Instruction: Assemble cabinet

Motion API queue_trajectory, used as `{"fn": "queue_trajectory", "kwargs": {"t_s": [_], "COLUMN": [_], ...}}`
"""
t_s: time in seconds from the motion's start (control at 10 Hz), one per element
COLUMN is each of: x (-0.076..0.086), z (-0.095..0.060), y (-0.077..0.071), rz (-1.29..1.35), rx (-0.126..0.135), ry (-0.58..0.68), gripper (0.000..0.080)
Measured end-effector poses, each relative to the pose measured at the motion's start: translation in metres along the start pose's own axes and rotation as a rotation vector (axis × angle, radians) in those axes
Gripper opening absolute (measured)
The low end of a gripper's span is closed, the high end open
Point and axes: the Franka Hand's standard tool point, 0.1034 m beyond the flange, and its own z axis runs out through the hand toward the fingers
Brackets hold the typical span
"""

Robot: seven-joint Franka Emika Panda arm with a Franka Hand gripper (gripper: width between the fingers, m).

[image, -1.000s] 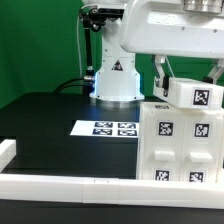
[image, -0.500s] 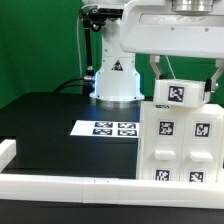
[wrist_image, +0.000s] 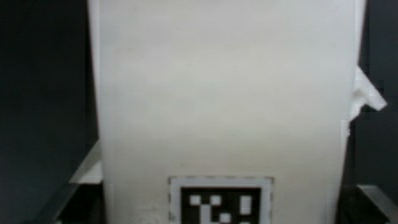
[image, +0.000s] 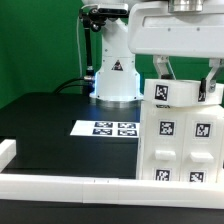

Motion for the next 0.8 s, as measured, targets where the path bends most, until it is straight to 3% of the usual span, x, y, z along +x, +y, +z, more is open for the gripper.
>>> {"fn": "queue_trajectory", "kwargs": {"t_s": [0.1, 0.3, 0.8], "x": [-0.0020, -0.0015, -0.0037], "z": [-0.0003, 0.0012, 0.0003], "y": [0.0003, 0.0028, -0.0002], "rz": [0.247, 0.664, 0.878], "rx": [0.024, 0.116, 0.127], "ry": [-0.009, -0.043, -0.080], "gripper": [0.0553, 0.0553, 0.0553]}}
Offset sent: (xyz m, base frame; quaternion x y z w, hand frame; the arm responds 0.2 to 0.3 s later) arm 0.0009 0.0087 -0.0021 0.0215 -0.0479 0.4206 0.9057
